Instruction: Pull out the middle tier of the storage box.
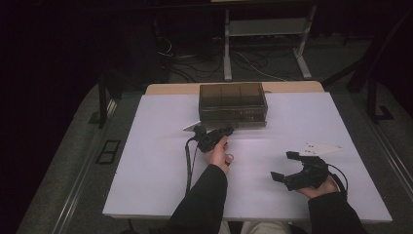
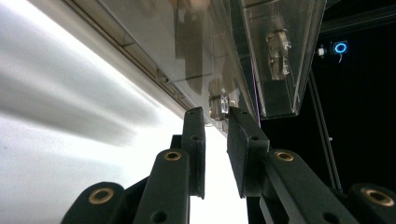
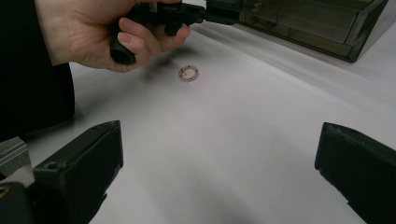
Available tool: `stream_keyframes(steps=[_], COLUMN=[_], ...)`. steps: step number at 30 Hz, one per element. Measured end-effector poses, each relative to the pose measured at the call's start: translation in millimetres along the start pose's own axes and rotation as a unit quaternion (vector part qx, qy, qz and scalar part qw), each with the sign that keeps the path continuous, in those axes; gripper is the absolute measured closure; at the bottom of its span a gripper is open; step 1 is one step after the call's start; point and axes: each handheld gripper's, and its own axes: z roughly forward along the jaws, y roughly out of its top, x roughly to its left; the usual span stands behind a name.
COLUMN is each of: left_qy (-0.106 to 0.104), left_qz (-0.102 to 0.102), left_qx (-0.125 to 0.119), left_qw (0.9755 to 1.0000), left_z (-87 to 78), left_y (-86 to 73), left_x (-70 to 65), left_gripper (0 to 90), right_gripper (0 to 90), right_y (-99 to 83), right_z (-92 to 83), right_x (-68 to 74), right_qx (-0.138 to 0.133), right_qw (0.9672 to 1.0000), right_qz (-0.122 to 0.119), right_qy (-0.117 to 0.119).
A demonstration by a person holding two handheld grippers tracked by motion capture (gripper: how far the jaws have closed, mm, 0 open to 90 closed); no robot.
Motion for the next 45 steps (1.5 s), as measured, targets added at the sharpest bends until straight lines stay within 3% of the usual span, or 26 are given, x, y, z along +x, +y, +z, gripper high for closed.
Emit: stream_keyframes(steps=[9,17,25,30,32,36,40,42,45], left_qy=[0.002,0.005,-0.007,0.000,-0.017,-0.011,0.001,0.008,-0.011], left_qz=[0.005,0.035,0.061,0.094,0.101,0.124,0.159,0.184,0.185], left_qx=[0.007,0.025,0.042,0.051,0.054,0.063,0.074,0.081,0.096], left_qw=[1.0000,0.9990,0.9973,0.9943,0.9933,0.9902,0.9844,0.9796,0.9779], left_z=[-4.0,-8.5,-12.6,-17.9,-20.0,-23.3,-27.0,-28.6,-29.8], left_y=[-2.5,-5.1,-7.8,-5.9,-3.6,2.0,6.8,8.7,11.5], left_x=[1.3,-2.6,-9.8,-14.2,-14.4,-15.4,-18.3,-20.9,-19.8], left_gripper=[71.8,69.4,61.8,59.7,53.9,50.7,49.7,49.4,47.5], right_gripper=[0.5,0.4,0.4,0.4,0.4,0.4,0.4,0.4,0.4], right_y=[-0.1,-0.1,-0.1,-0.1,-0.1,-0.1,-0.2,-0.2,-0.3], right_z=[-0.1,-0.2,-0.2,0.0,0.1,0.2,0.5,0.5,0.7], right_x=[0.1,0.1,0.4,0.5,0.7,1.0,0.9,0.8,0.8], right_qx=[0.000,0.001,0.001,0.002,0.002,0.003,0.002,0.003,0.003], right_qw=[1.0000,1.0000,1.0000,1.0000,1.0000,1.0000,1.0000,1.0000,1.0000], right_qz=[-0.001,-0.001,-0.001,0.000,0.000,0.002,0.001,0.001,0.000], right_qy=[0.000,0.000,0.000,0.000,0.000,0.000,-0.001,-0.001,-0.001])
